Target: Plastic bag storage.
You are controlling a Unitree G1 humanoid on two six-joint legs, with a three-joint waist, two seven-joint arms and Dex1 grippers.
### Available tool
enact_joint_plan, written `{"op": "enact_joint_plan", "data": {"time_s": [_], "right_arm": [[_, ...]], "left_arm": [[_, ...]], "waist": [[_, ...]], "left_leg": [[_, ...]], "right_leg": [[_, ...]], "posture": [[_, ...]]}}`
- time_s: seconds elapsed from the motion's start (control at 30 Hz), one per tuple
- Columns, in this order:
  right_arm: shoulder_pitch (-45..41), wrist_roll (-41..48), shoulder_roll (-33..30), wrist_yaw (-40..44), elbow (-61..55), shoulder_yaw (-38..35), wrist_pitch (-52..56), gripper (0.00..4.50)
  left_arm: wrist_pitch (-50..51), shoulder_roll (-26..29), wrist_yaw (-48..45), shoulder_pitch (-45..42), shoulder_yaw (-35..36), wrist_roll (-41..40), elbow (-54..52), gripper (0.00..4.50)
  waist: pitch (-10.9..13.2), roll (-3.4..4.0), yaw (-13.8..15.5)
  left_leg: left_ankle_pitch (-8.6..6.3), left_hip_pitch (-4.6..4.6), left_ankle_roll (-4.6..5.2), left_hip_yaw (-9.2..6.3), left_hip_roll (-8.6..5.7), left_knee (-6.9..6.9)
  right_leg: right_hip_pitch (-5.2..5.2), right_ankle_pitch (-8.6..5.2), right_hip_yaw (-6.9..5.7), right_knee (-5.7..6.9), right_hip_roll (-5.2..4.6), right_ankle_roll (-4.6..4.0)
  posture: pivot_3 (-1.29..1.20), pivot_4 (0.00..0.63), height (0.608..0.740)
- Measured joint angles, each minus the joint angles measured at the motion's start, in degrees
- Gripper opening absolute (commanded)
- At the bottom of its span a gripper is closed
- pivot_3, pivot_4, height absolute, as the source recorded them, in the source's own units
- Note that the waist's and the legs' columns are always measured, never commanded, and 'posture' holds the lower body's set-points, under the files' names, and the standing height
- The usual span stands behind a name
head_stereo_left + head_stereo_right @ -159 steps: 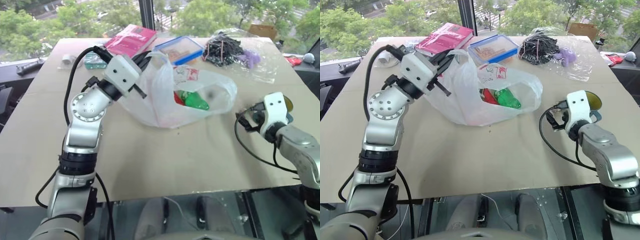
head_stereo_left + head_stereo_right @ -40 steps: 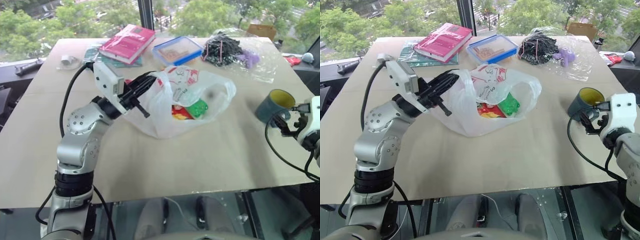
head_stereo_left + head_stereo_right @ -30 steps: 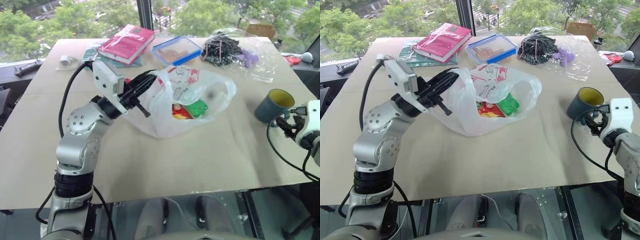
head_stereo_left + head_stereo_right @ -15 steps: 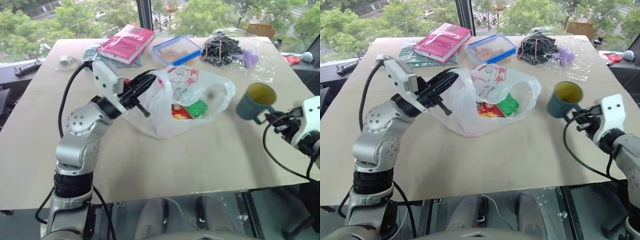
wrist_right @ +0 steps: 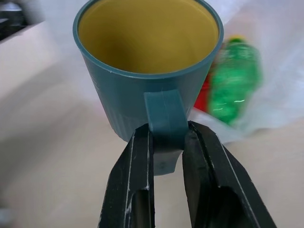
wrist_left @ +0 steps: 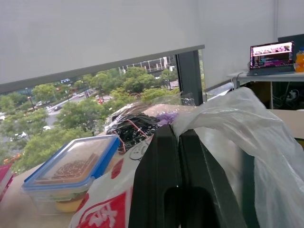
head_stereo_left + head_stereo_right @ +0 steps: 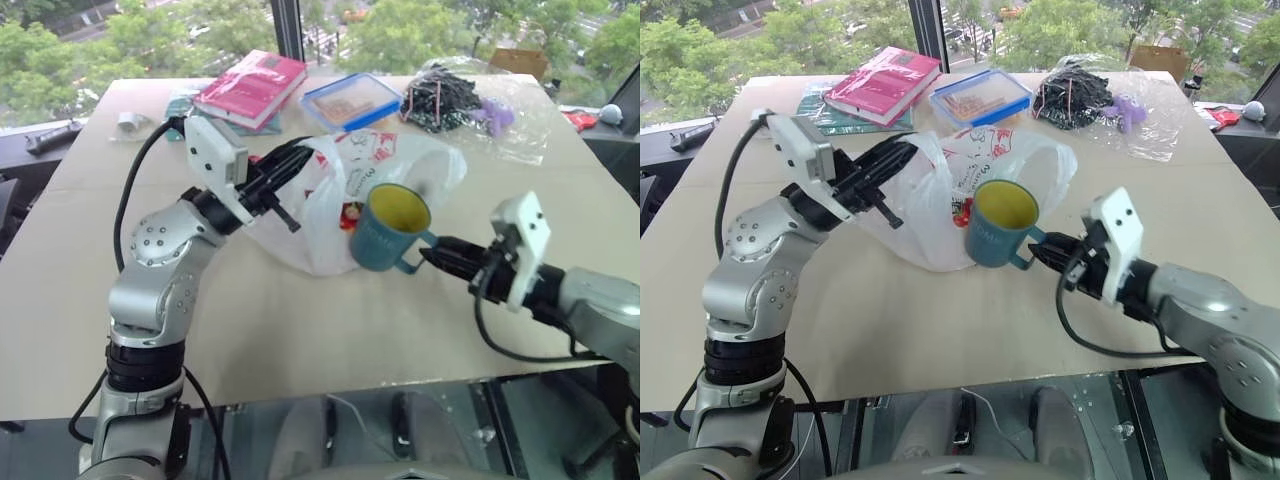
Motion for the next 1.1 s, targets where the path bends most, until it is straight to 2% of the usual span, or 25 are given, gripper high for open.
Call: {"op": "enact_joint_plan", "data": {"time_s": [0.17,0.37,0.43,0.57,0.8,0.87,0.93,1.03,1.07,1.1], "right_arm": [[-2.56,-2.89,0.61,1.88,4.69,2.82,-2.45,0.33],[-7.18,-5.59,3.99,5.30,8.74,9.71,-3.65,0.33],[-10.36,-7.00,6.74,6.10,11.09,12.82,-4.18,0.33],[-19.68,-11.38,16.08,6.22,21.84,17.63,-6.45,0.33],[-30.54,-21.61,25.91,7.94,44.87,19.97,-16.01,0.33],[-32.32,-23.99,28.11,10.36,49.94,21.29,-19.47,1.34],[-32.37,-25.97,28.67,12.56,51.88,22.31,-21.91,2.10],[-30.47,-27.86,27.04,12.28,47.34,22.11,-22.38,3.67],[-30.29,-27.87,26.88,12.25,46.85,22.03,-22.31,3.67],[-28.57,-27.51,24.42,11.72,40.20,20.06,-20.63,3.67]], "left_arm": [[-0.55,3.69,-3.66,5.17,1.50,-0.09,-3.73,0.00],[-0.67,3.92,-3.63,5.83,1.55,0.02,-5.54,0.00],[-0.69,3.58,-3.37,4.66,1.37,0.16,-5.72,0.00],[-1.39,3.37,-3.56,3.14,1.03,0.17,-6.15,0.00],[-2.04,3.53,-4.03,4.21,0.91,0.65,-6.18,0.00],[-2.27,3.43,-3.99,4.25,0.85,0.74,-6.18,0.00],[-2.35,2.79,-3.32,4.25,0.85,0.95,-6.17,0.00],[-2.34,1.98,-1.86,4.11,0.86,1.42,-5.79,0.00],[-2.34,1.93,-1.79,4.10,0.86,1.46,-5.77,0.00],[-2.35,1.52,-1.15,3.71,0.83,1.80,-5.02,0.00]], "waist": [[0.00,0.01,0.08],[0.00,0.00,0.11],[0.00,0.01,-0.06],[0.00,0.03,-0.85],[0.01,0.03,-1.01],[0.01,0.04,-1.04],[0.02,0.04,-0.78],[0.02,0.05,-0.66],[0.02,0.05,-0.64],[0.03,0.07,-0.71]], "left_leg": [[0.03,-0.08,-0.05,0.02,0.05,-0.04],[0.00,-0.03,0.01,0.02,0.04,-0.04],[0.00,0.00,0.00,0.03,0.03,-0.02],[0.02,0.00,-0.04,0.05,0.03,-0.03],[0.16,-0.11,-0.28,0.10,0.02,-0.15],[0.17,-0.09,-0.29,0.08,0.03,-0.19],[0.17,-0.12,-0.29,0.05,0.02,-0.20],[0.16,-0.14,-0.28,0.04,0.01,-0.18],[0.16,-0.14,-0.28,0.04,0.01,-0.18],[0.17,-0.14,-0.29,0.03,-0.02,-0.17]], "right_leg": [[-0.08,0.00,0.02,-0.04,-0.01,0.00],[-0.07,0.00,0.02,-0.02,-0.01,0.00],[-0.06,0.02,0.02,0.02,0.03,-0.02],[-0.10,0.06,0.03,0.06,0.08,-0.08],[-0.24,0.06,0.03,-0.01,0.08,-0.08],[-0.25,0.06,0.02,0.00,0.10,-0.09],[-0.24,0.06,-0.01,-0.01,0.08,-0.08],[-0.24,0.06,0.00,-0.01,-0.03,-0.08],[-0.24,0.06,0.00,-0.01,-0.03,-0.08],[-0.24,0.07,-0.01,0.01,-0.02,-0.07]], "posture": [[0.00,0.150,0.740],[0.00,0.150,0.740],[0.00,0.150,0.740],[0.00,0.150,0.740],[0.00,0.150,0.740],[0.00,0.150,0.740],[0.00,0.150,0.740],[0.00,0.150,0.740],[0.00,0.150,0.740],[0.00,0.150,0.740]]}}
